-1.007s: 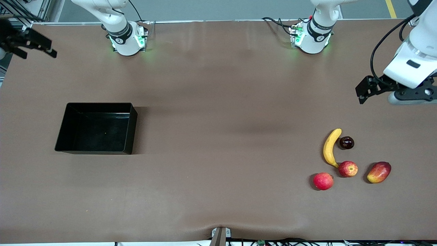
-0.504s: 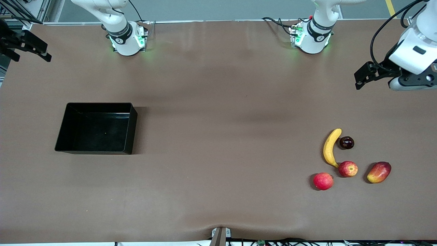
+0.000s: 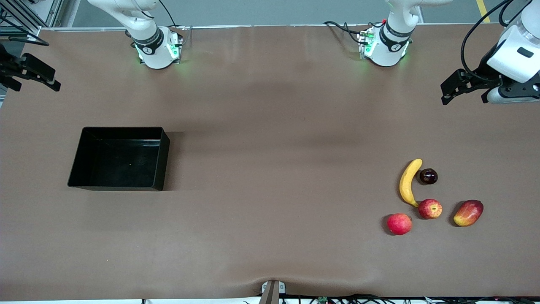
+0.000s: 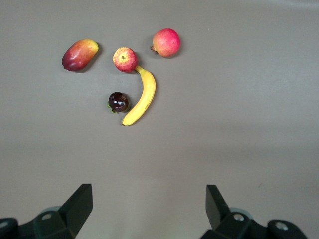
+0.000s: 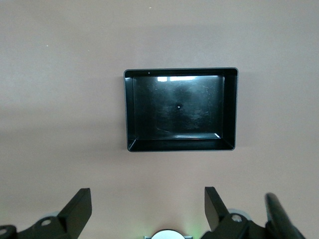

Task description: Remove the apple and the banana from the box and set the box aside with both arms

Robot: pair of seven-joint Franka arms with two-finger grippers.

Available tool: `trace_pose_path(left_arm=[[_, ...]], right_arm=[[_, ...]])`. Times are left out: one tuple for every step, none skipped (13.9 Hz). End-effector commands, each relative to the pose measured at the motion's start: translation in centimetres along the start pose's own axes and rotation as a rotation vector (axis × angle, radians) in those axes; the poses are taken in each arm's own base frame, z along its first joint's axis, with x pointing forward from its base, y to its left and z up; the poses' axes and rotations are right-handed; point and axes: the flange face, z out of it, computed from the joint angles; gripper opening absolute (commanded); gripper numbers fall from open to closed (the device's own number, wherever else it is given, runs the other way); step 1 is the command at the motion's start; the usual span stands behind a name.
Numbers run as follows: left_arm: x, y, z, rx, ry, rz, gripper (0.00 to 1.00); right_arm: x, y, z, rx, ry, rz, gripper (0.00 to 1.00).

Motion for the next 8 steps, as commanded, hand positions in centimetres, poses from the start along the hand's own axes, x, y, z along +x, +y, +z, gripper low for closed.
trace_pose_path(left_arm=[[0.27,-0.33,-0.69,0.019,0.016,0.011,1.00],[0.26,-0.25,-0.69,0.019,0.016,0.011,1.00],[0.26,-0.25,-0.62,0.020,0.015,0.013,1.00],[0.24,-0.25,-0.61,0.020,0.013,0.013,1.00],[0.21,-0.26,-0.58,0.020,0.010,0.015,1.00],[0.19,-0.26,-0.57,0.021,0.009,0.015,1.00],[0.18,-0.18,-0.64,0.020,0.010,0.016,1.00],[0.14,-0.19,-0.79,0.020,0.013,0.016,1.00]], right_arm=[[-0.13,-0.27,-0.72,0.020,-0.001,0.006,1.00],[-0.20,-0.26,-0.78,0.018,-0.001,0.006,1.00],[-0.20,-0.27,-0.72,0.019,-0.003,0.006,1.00],[-0.20,-0.27,-0.71,0.019,-0.003,0.003,1.00],[-0.21,-0.25,-0.71,0.024,-0.004,0.001,1.00],[-0.27,-0.34,-0.59,0.037,-0.012,-0.004,1.00],[-0.27,-0.43,-0.45,0.045,-0.017,-0.007,1.00],[-0.28,-0.58,-0.44,0.045,-0.017,-0.008,1.00]])
